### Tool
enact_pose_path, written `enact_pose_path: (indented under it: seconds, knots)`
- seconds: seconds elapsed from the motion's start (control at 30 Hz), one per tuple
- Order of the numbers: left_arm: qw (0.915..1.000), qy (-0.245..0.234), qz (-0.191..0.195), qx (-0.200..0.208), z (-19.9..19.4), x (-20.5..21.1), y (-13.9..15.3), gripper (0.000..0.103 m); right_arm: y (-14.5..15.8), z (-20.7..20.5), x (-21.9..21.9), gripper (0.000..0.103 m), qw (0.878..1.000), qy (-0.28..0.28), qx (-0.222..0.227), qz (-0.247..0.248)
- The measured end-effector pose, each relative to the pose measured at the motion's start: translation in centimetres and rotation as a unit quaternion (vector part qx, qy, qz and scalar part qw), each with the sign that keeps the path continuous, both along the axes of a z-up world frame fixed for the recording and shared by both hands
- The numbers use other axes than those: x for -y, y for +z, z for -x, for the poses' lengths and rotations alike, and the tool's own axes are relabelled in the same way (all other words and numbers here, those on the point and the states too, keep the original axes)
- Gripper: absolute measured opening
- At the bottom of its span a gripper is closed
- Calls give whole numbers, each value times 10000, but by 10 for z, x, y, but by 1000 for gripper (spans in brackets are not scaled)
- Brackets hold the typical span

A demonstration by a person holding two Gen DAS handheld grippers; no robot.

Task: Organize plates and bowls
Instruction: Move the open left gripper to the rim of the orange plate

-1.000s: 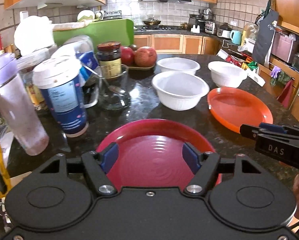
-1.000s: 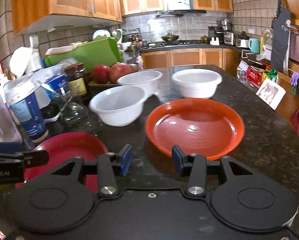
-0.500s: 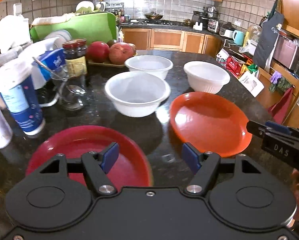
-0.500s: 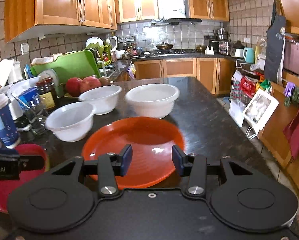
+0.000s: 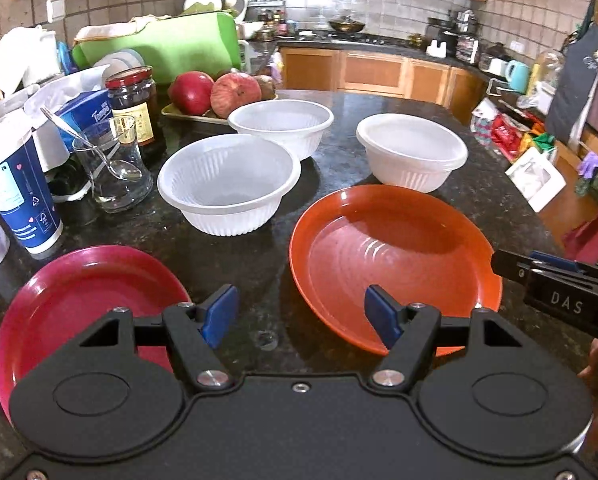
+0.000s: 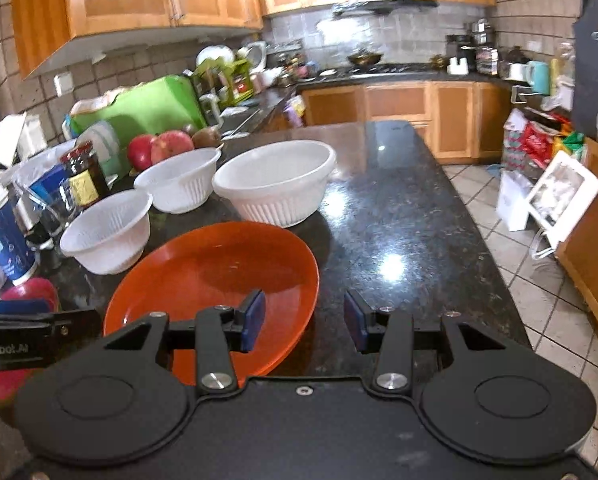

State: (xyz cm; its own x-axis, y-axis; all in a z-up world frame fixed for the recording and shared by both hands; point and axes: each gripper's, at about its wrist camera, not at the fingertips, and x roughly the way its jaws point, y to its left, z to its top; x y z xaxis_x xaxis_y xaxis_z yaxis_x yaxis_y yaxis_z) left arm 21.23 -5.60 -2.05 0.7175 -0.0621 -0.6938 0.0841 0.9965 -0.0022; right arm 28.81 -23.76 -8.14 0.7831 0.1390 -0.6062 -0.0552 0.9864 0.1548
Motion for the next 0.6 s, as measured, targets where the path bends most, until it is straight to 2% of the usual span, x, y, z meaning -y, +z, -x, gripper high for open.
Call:
enact_pose_path:
  seconds: [0.3,0.53,0.6]
  knots:
    - [9993,311,-111,-146,-16,16,-8,71,-8,-31,5,46,9991,398,-59,90]
    - [9990,262,-132,-338,-37,26,-18,71,-15,-54,3,46,9986,474,-149,160]
    - [9988,260,-127,-390,-40,27,-22,71,-18,-58,6,43,9986,474,-200,115]
